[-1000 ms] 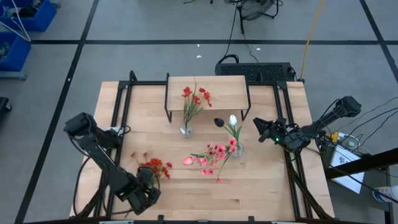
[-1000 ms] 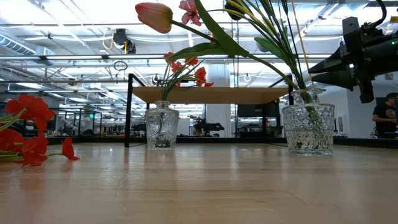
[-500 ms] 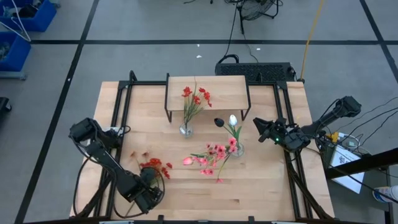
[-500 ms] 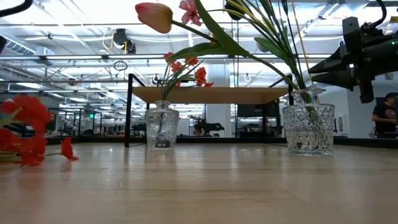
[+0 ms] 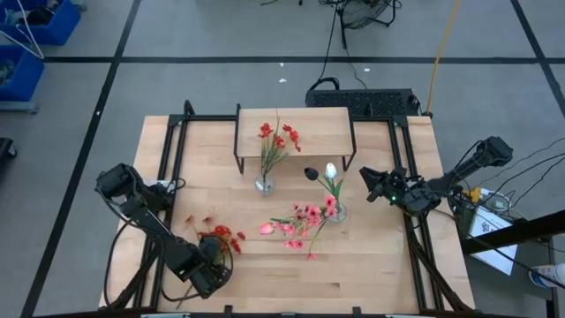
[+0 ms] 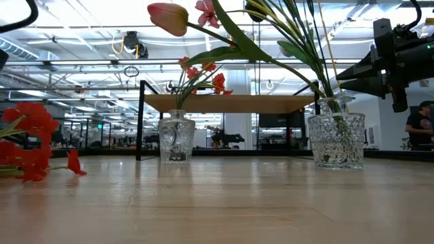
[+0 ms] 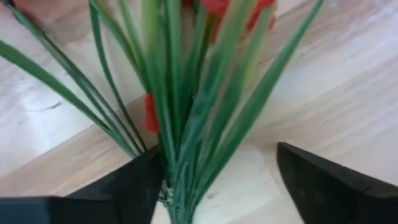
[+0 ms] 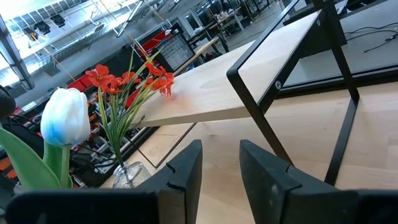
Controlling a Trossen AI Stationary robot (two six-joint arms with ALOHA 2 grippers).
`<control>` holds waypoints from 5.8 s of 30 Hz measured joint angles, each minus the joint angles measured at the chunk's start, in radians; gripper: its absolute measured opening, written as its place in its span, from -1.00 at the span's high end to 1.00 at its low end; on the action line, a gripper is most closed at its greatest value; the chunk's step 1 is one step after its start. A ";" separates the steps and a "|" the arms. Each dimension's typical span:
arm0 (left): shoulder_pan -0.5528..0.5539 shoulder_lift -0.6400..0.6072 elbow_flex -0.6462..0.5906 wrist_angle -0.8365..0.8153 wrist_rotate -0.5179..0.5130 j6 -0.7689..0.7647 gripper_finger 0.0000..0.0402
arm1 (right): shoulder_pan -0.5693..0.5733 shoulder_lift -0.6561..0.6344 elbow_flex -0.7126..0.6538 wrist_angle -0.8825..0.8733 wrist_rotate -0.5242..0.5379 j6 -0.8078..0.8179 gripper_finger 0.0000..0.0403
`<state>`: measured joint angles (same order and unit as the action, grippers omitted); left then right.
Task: Pick and place flowers into a vace then onto a shelf
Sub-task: Put the orange flowers into the left transparent vase
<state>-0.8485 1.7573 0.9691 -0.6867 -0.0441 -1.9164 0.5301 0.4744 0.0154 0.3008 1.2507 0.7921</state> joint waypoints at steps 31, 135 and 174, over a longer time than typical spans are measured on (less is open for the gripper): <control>0.137 -0.213 -0.004 -0.186 -0.485 0.022 0.95 | 0.000 0.000 0.000 -0.008 -0.051 0.000 0.50; 0.803 -0.219 -0.034 0.562 -0.534 1.314 0.83 | 0.000 0.035 0.000 -0.074 -0.047 0.082 0.50; 0.752 -0.264 -0.037 0.461 -0.541 1.102 -0.30 | 0.000 0.042 0.000 -0.074 -0.047 0.112 0.50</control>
<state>-0.0969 1.4930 0.9317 -0.2257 -0.5852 -0.8145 0.5297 0.5168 0.0151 0.2264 1.2034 0.9043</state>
